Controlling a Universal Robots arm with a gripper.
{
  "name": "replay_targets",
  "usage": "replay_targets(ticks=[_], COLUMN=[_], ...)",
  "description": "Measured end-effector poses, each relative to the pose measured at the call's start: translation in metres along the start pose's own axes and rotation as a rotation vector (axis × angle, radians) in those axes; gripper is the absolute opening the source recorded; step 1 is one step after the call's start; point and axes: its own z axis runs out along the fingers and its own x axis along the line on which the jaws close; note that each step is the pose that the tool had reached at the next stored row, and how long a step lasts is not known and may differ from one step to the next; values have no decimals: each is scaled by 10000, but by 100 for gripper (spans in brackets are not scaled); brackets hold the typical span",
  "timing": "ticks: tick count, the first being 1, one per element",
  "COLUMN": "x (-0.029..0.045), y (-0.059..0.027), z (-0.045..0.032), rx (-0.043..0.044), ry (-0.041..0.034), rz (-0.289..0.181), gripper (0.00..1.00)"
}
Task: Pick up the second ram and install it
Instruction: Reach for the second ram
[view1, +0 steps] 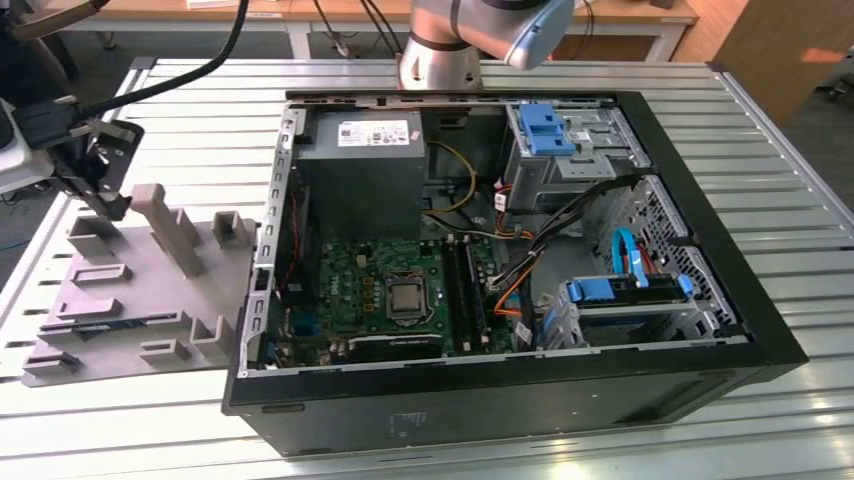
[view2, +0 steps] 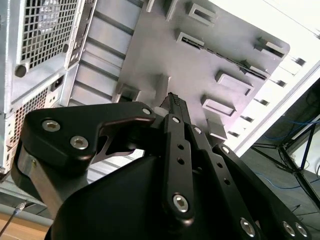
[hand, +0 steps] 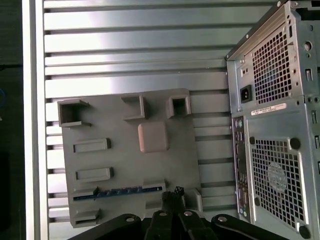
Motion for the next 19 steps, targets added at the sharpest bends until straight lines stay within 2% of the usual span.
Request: replay_targets(ticks=[4, 12, 19], x=[85, 181, 303], y=[-37, -88, -114], z=[61, 181, 262], rx=[-1, 0, -1], ry=[0, 0, -1], rz=[1, 0, 0], gripper=[11, 11, 11])
